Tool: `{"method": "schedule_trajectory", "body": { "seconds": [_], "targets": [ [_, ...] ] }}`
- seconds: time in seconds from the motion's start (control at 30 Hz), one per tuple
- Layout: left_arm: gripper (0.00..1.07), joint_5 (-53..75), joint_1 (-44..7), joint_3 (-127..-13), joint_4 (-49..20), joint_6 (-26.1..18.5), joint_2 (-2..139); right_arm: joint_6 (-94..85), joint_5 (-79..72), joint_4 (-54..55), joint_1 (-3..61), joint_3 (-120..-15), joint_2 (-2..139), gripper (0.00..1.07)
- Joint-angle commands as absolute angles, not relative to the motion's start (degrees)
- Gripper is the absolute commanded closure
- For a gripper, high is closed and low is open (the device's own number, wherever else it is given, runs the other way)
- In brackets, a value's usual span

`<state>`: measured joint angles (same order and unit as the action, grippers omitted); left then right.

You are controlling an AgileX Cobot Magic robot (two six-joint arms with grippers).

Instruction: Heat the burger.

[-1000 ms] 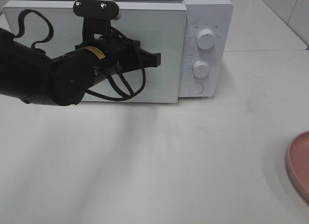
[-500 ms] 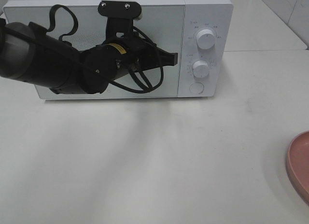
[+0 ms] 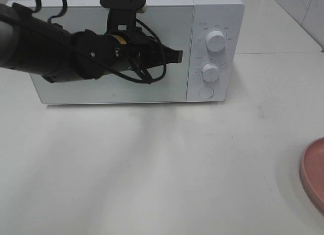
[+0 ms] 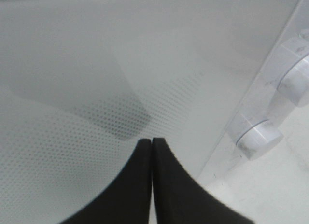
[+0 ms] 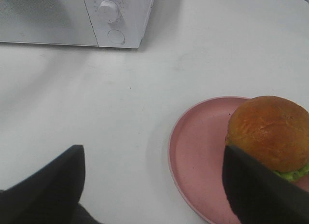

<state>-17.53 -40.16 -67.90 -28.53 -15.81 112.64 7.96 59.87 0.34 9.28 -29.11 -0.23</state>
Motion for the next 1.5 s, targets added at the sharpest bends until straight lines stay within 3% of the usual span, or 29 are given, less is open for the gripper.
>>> {"method": "schedule_trajectory", "body": {
  "seconds": [0.03, 0.1, 0.13, 0.17, 0.2, 0.23, 0.27, 0.3, 0.33, 0.37, 0.43, 0.97, 1.23, 1.5],
  "targets": [
    [1.03, -11.9, -40.1, -68.4, -29.0, -17.5, 110.4, 7.3, 59.4, 0.5, 9.1, -29.0, -1.7, 0.32],
    [0.9, -4.9, -40.1, -68.4, -29.0, -17.9, 108.7, 7.3, 59.4, 0.5, 9.1, -29.0, -1.7, 0.32],
    [0.9, -4.9, -40.1, -68.4, -29.0, -17.9, 108.7, 7.3, 59.4, 0.5, 9.1, -29.0, -1.7, 0.32],
    [0.76, -0.8, -40.1, -68.4, -29.0, -17.9, 107.8, 7.3, 59.4, 0.5, 9.1, -29.0, -1.7, 0.32],
    [0.76, -0.8, -40.1, -68.4, -29.0, -17.9, 107.8, 7.3, 59.4, 0.5, 9.1, -29.0, -1.7, 0.32],
    [0.54, 3.6, -40.1, -68.4, -29.0, -17.8, 106.9, 7.3, 59.4, 0.5, 9.1, -29.0, -1.7, 0.32],
    [0.44, 5.3, -40.1, -68.4, -29.0, -17.7, 106.4, 7.3, 59.4, 0.5, 9.1, -29.0, -1.7, 0.32],
    [0.44, 5.3, -40.1, -68.4, -29.0, -17.7, 106.4, 7.3, 59.4, 0.5, 9.1, -29.0, -1.7, 0.32],
    [0.2, 9.1, -40.1, -68.4, -29.0, -17.5, 105.8, 7.3, 59.4, 0.5, 9.1, -29.0, -1.7, 0.32],
    [0.11, 11.5, -40.0, -68.4, -28.9, -17.5, 105.5, 7.3, 59.4, 0.5, 9.1, -29.0, -1.7, 0.32],
    [0.05, 16.3, -39.8, -68.4, -28.4, -17.5, 105.0, 7.3, 59.4, 0.5, 9.1, -29.0, -1.7, 0.32],
    [0.05, 39.4, -39.8, -68.5, -20.7, -17.6, 100.5, 7.3, 59.4, 0.5, 9.1, -29.0, -1.7, 0.32],
    [0.05, 49.4, -38.4, -68.5, -12.1, -8.3, 99.7, 7.3, 59.4, 0.5, 9.1, -29.0, -1.7, 0.32],
    [0.05, 54.1, -32.0, -68.5, -13.5, -8.5, 99.7, 7.3, 59.4, 0.5, 9.1, -29.0, -1.7, 0.32]
  ]
}}
